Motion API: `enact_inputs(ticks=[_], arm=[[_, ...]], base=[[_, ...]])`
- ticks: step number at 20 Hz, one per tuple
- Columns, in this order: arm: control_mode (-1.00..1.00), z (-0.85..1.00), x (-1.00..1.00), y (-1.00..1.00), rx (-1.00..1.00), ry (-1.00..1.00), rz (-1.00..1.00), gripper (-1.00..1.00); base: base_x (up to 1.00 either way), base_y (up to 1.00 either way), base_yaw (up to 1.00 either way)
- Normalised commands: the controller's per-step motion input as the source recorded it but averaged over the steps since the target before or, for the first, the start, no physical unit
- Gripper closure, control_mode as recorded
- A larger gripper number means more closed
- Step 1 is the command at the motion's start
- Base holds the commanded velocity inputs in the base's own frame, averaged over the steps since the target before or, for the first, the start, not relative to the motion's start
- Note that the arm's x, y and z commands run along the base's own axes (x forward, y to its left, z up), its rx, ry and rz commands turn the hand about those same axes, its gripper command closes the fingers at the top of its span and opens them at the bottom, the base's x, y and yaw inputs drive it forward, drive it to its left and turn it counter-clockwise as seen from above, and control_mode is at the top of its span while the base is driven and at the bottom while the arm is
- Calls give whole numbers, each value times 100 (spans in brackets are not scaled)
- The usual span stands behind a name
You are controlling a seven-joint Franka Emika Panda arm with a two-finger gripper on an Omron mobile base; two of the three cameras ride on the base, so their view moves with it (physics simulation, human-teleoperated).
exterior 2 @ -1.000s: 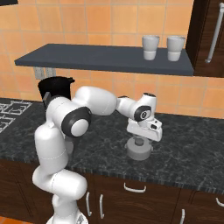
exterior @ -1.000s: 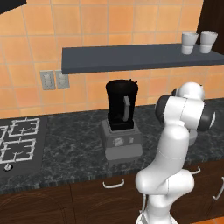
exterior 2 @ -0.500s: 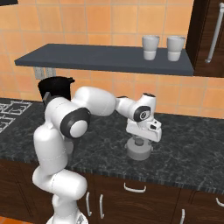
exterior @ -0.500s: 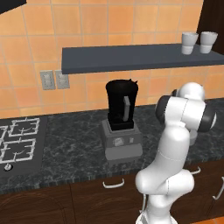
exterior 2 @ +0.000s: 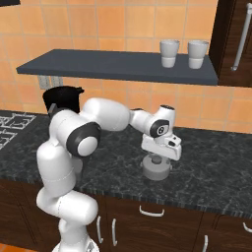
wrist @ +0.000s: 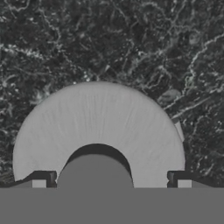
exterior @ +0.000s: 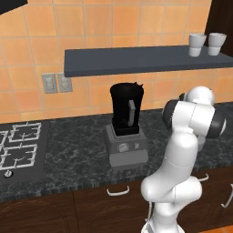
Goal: Close the lid blender by securely placing the lid on top.
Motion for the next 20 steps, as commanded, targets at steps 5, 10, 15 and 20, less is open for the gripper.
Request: enact_inputs(ticks=[5,10,15,20], arm=[[-100,0,-6,14,0,0,0,-100],[-100,-9,-4,4,0,0,0,-100],[-100,-24,-1,0,0,-1,0,100],[-100,-8,0,0,0,0,0,100]], base=[[0,0,0],[0,0,0],[0,0,0],[0,0,0]])
